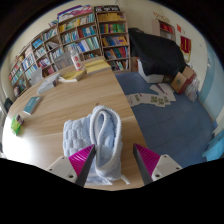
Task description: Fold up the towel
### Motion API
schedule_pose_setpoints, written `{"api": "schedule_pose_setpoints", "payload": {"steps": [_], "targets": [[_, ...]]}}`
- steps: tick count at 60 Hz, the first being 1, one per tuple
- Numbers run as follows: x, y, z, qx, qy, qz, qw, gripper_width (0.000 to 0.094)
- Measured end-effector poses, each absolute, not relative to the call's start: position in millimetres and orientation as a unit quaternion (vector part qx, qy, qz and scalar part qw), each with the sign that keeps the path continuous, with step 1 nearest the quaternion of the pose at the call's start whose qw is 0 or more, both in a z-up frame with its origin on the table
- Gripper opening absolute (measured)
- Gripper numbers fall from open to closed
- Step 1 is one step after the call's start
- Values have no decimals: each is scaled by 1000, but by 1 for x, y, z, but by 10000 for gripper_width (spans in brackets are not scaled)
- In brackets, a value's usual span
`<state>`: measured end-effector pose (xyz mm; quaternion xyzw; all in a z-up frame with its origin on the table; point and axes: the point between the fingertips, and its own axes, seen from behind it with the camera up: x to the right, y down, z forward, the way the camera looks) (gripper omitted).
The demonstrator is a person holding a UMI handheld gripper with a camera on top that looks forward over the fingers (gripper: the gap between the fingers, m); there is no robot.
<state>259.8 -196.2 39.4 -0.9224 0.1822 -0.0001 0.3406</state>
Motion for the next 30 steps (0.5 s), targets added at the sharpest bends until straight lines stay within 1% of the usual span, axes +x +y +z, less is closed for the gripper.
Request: {"api": "schedule_pose_setpoints", "payload": {"steps": [1,3,6,11,22,30], "targets": [[261,-198,44,-921,181,-6,344,832],[267,-204,59,-920,180,-13,346,854],[263,-210,71,-917,183,-17,355,826],[252,-230,102,-910,191,-18,368,830],[205,-286,155,-900,198,-12,389,830],[164,-325,175,-895,210,7,393,829]]}}
